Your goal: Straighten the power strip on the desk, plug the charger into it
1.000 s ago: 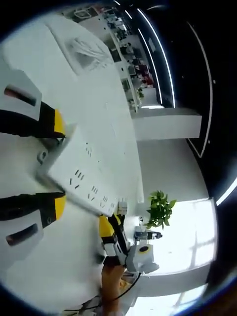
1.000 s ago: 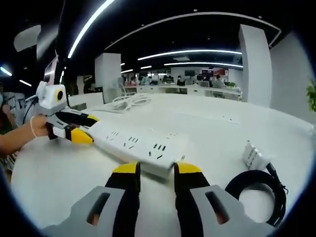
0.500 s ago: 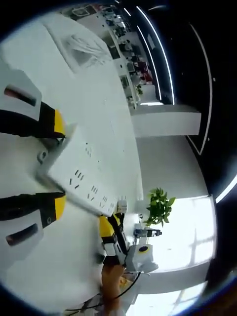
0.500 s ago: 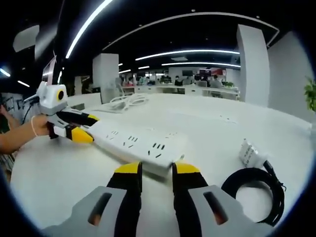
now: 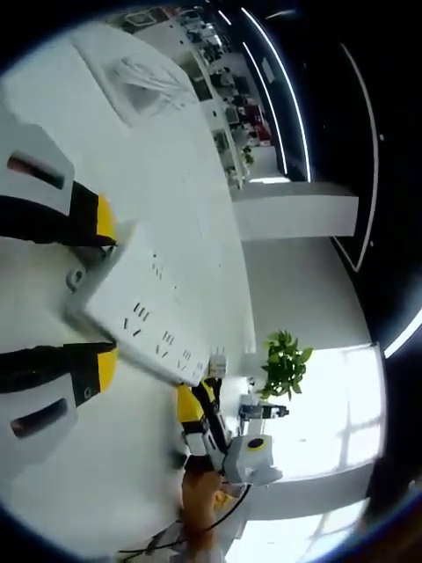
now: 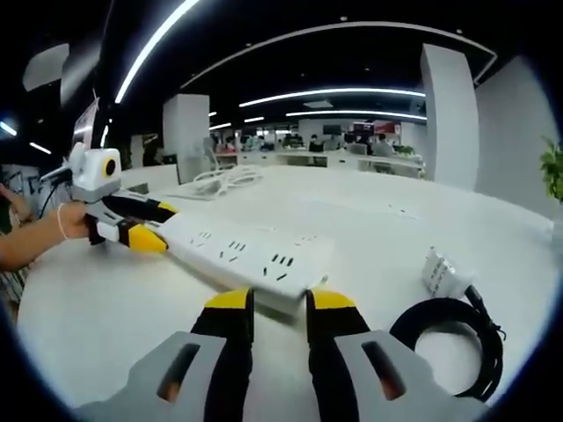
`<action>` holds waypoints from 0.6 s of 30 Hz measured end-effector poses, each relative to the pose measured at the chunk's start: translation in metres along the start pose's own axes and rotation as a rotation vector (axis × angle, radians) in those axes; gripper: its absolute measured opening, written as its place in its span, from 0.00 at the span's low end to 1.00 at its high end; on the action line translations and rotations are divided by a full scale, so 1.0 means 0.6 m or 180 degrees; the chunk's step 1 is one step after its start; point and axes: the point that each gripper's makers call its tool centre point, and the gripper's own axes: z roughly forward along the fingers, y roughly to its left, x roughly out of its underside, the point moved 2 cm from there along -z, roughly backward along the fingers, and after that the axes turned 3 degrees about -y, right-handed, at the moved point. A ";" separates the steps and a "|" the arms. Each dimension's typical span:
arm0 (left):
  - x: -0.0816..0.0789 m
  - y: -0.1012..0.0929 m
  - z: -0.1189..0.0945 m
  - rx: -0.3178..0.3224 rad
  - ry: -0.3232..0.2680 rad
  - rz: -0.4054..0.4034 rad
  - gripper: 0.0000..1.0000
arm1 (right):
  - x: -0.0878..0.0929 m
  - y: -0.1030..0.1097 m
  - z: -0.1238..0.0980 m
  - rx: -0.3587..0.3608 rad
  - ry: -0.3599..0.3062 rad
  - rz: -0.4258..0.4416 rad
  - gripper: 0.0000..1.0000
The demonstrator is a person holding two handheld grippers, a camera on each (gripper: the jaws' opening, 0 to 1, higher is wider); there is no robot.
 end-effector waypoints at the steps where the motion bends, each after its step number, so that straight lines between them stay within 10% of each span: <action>1: 0.000 0.000 0.001 0.0003 0.0002 0.0004 0.44 | 0.000 0.000 0.000 0.0002 0.0001 -0.0003 0.23; 18: -0.003 -0.001 0.008 0.0037 0.0012 0.0016 0.44 | 0.001 -0.006 -0.002 0.0026 0.0007 -0.0012 0.22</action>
